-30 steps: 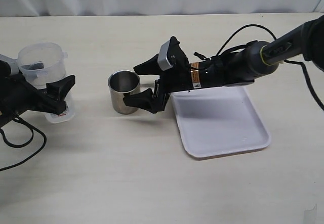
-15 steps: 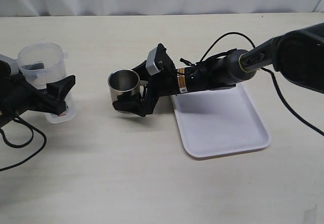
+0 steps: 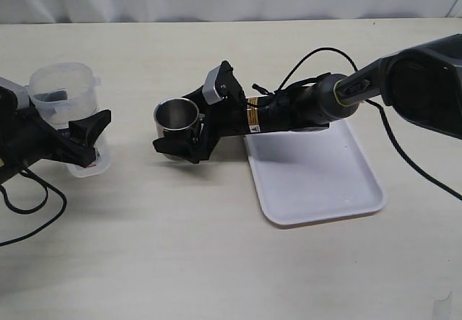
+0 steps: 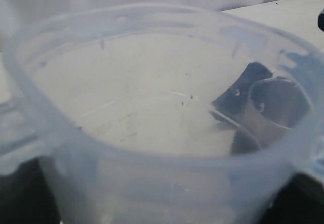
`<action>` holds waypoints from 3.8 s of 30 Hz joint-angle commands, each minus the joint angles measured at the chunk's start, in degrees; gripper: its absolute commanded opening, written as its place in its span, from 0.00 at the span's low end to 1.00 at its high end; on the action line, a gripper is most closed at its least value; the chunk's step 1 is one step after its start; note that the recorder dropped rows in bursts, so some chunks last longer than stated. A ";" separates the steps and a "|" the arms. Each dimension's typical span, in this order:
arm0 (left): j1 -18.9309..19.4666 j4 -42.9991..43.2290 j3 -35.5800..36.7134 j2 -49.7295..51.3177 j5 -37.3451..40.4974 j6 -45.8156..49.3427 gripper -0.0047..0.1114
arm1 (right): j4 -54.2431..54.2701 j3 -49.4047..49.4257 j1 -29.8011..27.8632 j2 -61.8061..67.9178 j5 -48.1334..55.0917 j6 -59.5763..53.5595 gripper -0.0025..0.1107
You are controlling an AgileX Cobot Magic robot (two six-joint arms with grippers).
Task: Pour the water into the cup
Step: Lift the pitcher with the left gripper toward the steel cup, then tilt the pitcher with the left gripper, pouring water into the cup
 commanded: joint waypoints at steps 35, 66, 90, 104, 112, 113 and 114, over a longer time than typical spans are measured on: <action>0.07 1.04 -0.10 0.16 -0.51 -0.32 0.04 | 5.73 -0.34 2.87 2.15 4.84 -4.55 0.79; 0.07 13.18 -18.08 0.16 13.39 -0.54 0.04 | -1.65 -0.34 2.67 -0.75 6.17 -4.06 0.06; -4.62 23.89 -29.50 0.16 25.05 9.01 0.04 | 2.63 -0.34 2.67 -0.75 0.32 -6.21 0.06; -5.00 22.62 -30.07 0.16 25.62 34.15 0.04 | 1.14 -0.34 2.67 -0.75 0.30 -6.21 0.06; -5.00 22.62 -30.07 0.16 22.43 41.56 0.04 | -1.46 -0.34 2.67 -0.75 0.15 -6.21 0.06; -5.00 22.62 -30.07 0.16 22.43 42.27 0.04 | -1.46 -0.34 2.67 -0.75 0.15 -6.21 0.06; -5.00 22.62 -30.07 0.16 22.43 42.74 0.04 | -1.46 -0.34 2.67 -0.75 0.15 -6.21 0.06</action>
